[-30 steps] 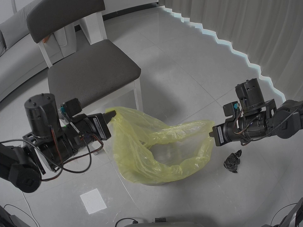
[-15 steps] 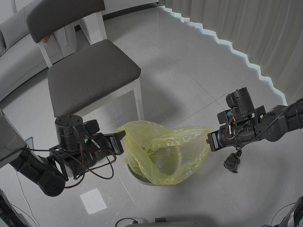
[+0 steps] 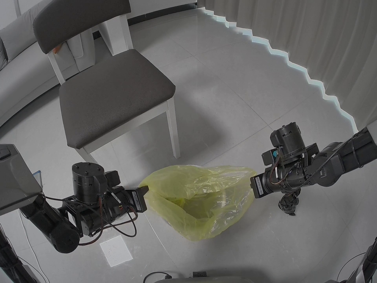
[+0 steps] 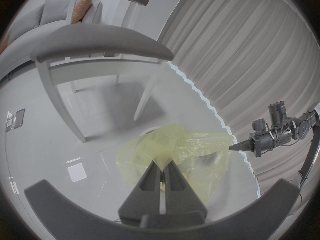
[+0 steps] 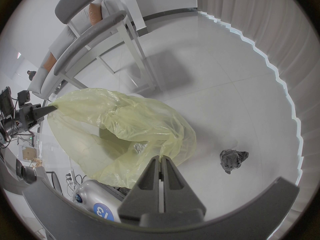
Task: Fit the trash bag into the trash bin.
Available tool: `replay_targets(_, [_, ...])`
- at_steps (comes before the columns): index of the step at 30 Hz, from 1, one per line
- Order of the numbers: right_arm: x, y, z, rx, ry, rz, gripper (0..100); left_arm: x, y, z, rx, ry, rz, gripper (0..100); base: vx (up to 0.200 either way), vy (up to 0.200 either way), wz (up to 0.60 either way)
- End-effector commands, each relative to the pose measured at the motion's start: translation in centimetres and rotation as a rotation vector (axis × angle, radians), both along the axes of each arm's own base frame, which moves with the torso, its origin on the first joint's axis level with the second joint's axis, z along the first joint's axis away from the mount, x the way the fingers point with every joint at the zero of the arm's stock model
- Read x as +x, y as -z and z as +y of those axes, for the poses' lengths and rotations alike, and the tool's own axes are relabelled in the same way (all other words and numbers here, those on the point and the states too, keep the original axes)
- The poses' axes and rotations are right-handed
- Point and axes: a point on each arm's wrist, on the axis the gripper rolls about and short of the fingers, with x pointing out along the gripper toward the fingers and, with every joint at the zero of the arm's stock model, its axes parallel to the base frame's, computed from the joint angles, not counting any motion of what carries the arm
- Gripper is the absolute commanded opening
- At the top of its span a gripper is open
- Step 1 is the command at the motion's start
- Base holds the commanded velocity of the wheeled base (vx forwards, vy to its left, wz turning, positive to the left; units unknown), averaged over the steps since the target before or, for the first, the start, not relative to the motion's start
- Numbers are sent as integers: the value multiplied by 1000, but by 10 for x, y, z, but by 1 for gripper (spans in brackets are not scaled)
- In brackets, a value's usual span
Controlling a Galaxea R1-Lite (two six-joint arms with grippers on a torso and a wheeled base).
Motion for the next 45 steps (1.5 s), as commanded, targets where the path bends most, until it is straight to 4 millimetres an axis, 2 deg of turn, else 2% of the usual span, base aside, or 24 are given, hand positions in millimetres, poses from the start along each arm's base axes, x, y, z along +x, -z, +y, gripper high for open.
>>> replay_targets(1, [-1, 8, 4, -11, -9, 22, 0, -5, 3, 8, 11, -14, 18, 0, 0, 0, 0])
replay_targets(8, [-2, -1, 5, -3, -11, 2, 0, -9, -16, 18, -25, 1, -14, 0, 0, 0, 0])
replay_targets(12, [-10, -13, 2, -1, -13, -15, 0, -22, -26, 24, -15, 23, 37, 0, 0, 0, 0])
replay_targets(21, [-29, -22, -4, -38, -22, 52, 0, -28, -25, 35, 7, 52, 144, 0, 0, 0, 0])
replay_targets(27, [-39, -40, -10, -47, -10, 37, 0, -25, -39, 35, 15, 50, 165, 0, 0, 0, 0])
replay_targets(29, [-40, -41, -11, -49, -10, 41, 0, -25, -39, 35, 22, 49, 182, 0, 0, 0, 0])
replay_targets(33, [-42, -29, -11, -73, -12, 88, 0, -26, -28, 34, 49, 66, 233, 0, 0, 0, 0])
replay_targets(38, [-41, -11, -5, -106, -21, 133, 0, -16, -9, 33, 83, 66, 284, 0, 0, 0, 0])
replay_targets(45, [-31, -19, -2, -93, -11, 97, 0, 22, -6, 32, 61, 30, 243, 0, 0, 0, 0])
